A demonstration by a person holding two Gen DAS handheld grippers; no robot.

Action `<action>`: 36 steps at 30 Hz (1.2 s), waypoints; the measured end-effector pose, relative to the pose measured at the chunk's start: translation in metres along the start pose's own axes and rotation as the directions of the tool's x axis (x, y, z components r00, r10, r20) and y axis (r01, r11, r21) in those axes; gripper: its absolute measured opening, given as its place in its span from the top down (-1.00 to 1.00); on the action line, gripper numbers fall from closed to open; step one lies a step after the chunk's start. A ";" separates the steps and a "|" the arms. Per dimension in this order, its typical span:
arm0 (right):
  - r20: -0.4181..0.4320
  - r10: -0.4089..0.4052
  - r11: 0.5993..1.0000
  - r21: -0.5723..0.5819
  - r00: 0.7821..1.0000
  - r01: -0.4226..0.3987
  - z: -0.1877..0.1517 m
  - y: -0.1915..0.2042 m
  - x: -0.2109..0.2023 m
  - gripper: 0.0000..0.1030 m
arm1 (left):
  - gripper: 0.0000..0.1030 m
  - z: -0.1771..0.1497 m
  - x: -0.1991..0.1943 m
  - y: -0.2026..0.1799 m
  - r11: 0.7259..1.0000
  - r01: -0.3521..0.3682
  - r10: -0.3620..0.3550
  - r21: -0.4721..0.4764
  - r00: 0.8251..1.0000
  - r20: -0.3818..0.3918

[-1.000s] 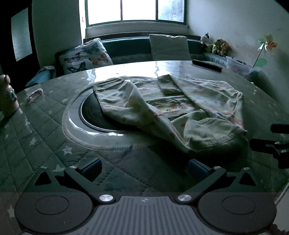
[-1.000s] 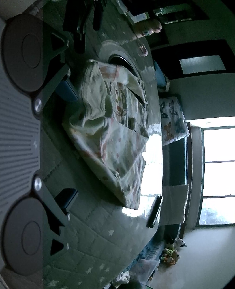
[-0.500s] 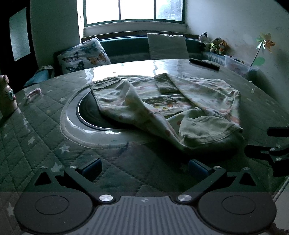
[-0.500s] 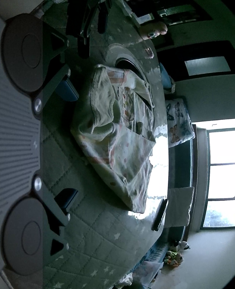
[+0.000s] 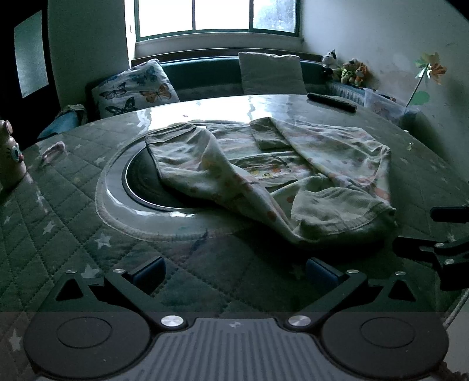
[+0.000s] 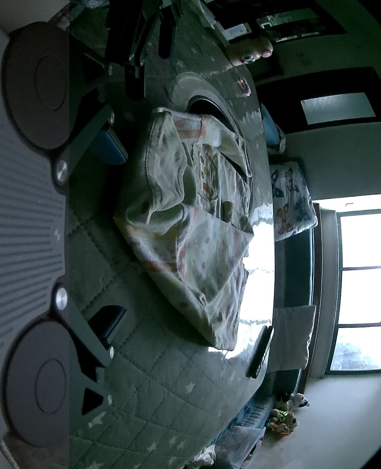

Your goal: Fold clothes

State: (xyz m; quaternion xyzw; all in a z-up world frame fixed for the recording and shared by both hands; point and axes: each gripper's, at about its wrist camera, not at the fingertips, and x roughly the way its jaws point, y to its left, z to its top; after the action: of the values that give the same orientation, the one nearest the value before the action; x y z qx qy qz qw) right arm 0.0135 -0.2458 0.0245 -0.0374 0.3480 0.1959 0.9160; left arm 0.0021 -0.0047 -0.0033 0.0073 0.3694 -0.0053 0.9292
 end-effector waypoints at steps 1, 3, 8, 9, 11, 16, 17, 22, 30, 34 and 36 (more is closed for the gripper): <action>0.000 0.000 1.000 0.000 1.000 0.000 0.000 0.000 0.000 -1.00 | -1.00 0.001 0.001 0.000 1.000 -0.001 0.001 0.000 1.000 0.000; 0.000 0.002 1.000 -0.002 1.000 -0.002 0.001 0.000 0.000 -1.00 | -1.00 0.002 0.002 0.001 1.000 -0.001 0.001 0.000 1.000 0.000; 0.005 0.010 1.000 -0.008 1.000 -0.010 0.005 0.001 0.002 -1.00 | -1.00 0.007 0.003 0.002 1.000 -0.009 0.009 -0.002 1.000 0.003; 0.007 0.012 1.000 -0.008 1.000 -0.012 0.006 0.001 0.002 -1.00 | -1.00 0.008 0.003 0.003 1.000 -0.010 0.010 -0.003 1.000 0.004; 0.009 0.015 1.000 -0.012 1.000 -0.015 0.009 0.002 0.004 -1.00 | -1.00 0.010 0.004 0.004 1.000 -0.011 0.011 -0.006 1.000 0.006; 0.012 0.024 1.000 -0.019 1.000 -0.023 0.014 0.004 0.007 -1.00 | -1.00 0.014 0.005 0.005 1.000 -0.014 0.014 -0.007 1.000 0.010; 0.013 0.025 0.999 -0.021 1.000 -0.024 0.014 0.004 0.007 -1.00 | -1.00 0.014 0.005 0.005 1.000 -0.015 0.015 -0.007 1.000 0.011; 0.013 0.032 0.999 -0.024 0.999 -0.032 0.018 0.004 0.011 -1.00 | -1.00 0.019 0.006 0.008 1.000 -0.021 0.021 -0.011 1.000 0.017; 0.017 0.037 0.999 -0.034 0.999 -0.037 0.031 0.002 0.021 -0.99 | -1.00 0.039 0.012 0.015 0.999 -0.046 0.047 -0.014 0.998 0.041; 0.022 0.034 0.999 -0.036 0.999 -0.033 0.043 -0.003 0.030 -0.97 | -1.00 0.049 0.020 0.019 0.998 -0.061 0.062 -0.019 0.997 0.046; 0.021 0.032 0.999 -0.035 0.999 -0.031 0.050 -0.006 0.035 -0.96 | -1.00 0.055 0.025 0.021 0.997 -0.069 0.070 -0.024 0.996 0.046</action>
State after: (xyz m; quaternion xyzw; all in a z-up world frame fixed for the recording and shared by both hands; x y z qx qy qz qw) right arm 0.0710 -0.2292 0.0389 -0.0454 0.3350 0.2167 0.9158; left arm 0.0588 0.0148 0.0195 0.0094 0.3471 0.0311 0.9373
